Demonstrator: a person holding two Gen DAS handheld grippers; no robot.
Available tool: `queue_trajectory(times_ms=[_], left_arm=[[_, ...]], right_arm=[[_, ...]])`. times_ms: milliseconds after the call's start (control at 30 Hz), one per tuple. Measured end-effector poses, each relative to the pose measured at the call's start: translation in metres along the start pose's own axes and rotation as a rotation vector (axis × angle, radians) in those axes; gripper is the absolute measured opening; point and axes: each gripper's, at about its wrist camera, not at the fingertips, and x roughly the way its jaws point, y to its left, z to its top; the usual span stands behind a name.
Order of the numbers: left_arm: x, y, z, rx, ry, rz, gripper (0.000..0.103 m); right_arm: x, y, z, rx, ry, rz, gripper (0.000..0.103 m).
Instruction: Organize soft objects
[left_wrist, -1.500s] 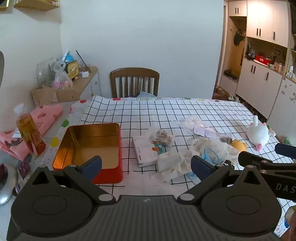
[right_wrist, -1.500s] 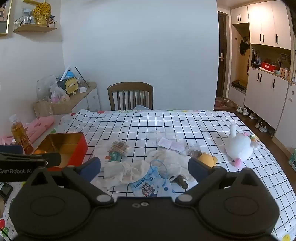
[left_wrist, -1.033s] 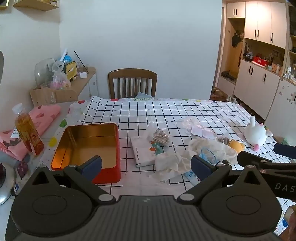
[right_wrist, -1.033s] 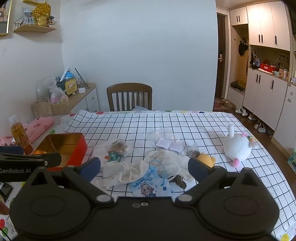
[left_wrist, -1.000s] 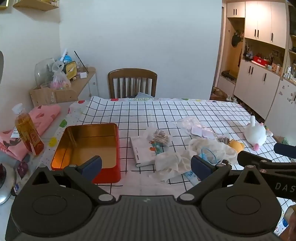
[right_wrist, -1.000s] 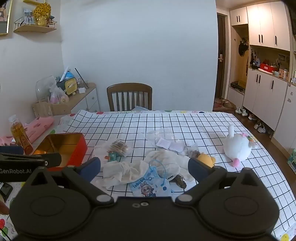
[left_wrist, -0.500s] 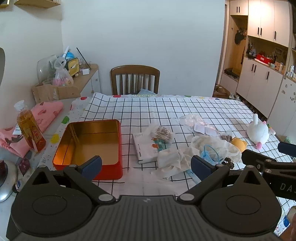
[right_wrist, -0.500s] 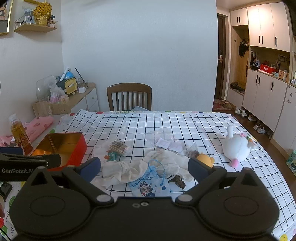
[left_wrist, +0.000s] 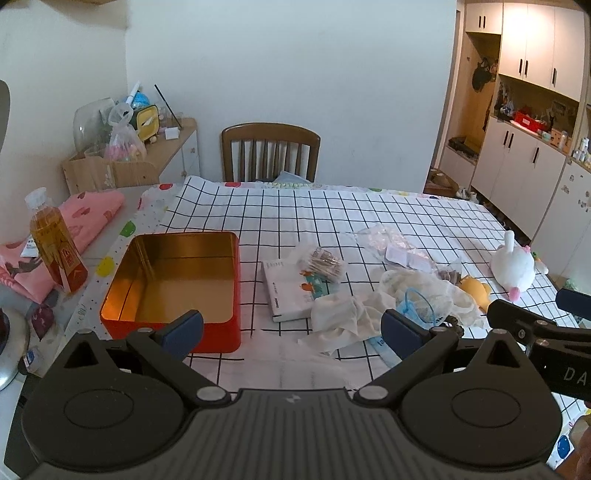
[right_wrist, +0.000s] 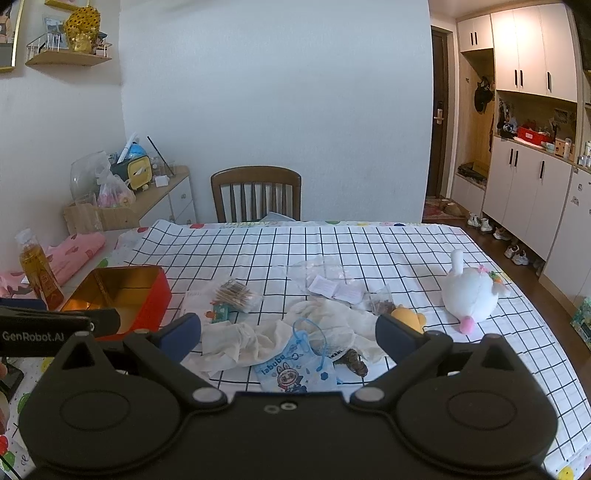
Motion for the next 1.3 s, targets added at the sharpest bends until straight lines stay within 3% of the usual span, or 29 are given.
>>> queue_trajectory(times_ms=[1300], left_arm=[[-0.0047,0.0009,0.0022,-0.001,-0.028,-0.04,0.103]], right_arm=[[-0.0066,0.0053,0.0026,-0.001,-0.03,-0.023,0.101]])
